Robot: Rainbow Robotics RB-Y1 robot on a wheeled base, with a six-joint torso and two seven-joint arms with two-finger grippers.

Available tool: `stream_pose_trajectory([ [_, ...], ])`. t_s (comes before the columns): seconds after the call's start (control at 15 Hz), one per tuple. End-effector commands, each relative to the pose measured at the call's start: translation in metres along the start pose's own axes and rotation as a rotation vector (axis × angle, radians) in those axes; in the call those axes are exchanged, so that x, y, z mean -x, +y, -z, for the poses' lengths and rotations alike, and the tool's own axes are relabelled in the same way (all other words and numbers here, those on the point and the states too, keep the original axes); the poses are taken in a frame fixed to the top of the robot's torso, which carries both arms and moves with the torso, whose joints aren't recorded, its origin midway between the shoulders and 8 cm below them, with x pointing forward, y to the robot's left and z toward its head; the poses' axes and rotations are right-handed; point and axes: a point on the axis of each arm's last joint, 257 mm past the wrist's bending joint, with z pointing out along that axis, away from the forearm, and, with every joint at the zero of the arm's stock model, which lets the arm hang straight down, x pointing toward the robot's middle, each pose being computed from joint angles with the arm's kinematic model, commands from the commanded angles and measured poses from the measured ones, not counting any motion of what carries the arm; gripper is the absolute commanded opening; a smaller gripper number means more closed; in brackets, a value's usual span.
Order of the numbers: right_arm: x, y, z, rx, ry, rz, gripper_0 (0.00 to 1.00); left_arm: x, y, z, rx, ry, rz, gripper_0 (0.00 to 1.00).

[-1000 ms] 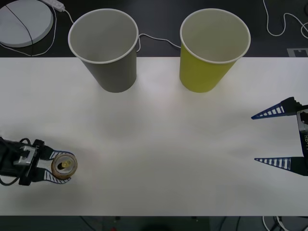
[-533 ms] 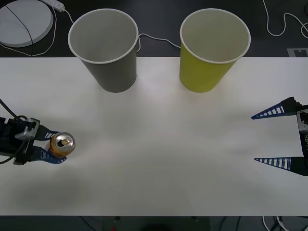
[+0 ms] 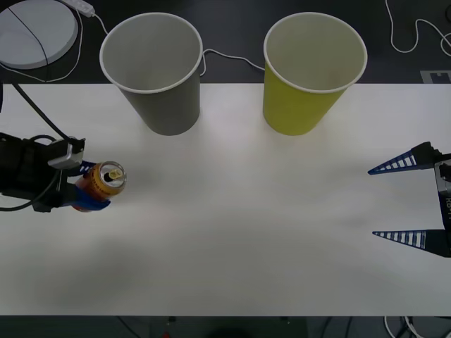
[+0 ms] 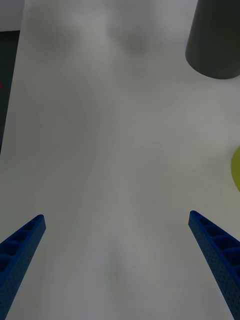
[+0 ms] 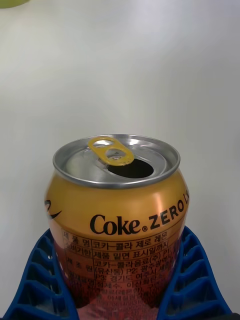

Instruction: Put the can into the green bin and the plastic bottle into the gray bin

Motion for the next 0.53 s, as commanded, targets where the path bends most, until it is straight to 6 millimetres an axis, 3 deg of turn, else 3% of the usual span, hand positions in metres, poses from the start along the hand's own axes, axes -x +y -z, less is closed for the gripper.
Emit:
stream_pose_trajectory([
  [0.07, 0.0, 0.0, 0.0, 0.0, 0.0, 0.0, 1.0, 0.025, -0.005, 0.003, 0.009, 0.033, 0.0, 0.0],
  [0.53, 0.0, 0.0, 0.0, 0.0, 0.0, 0.0, 1.0, 0.108, -0.005, 0.024, 0.069, 0.088, 0.037, 0.0],
])
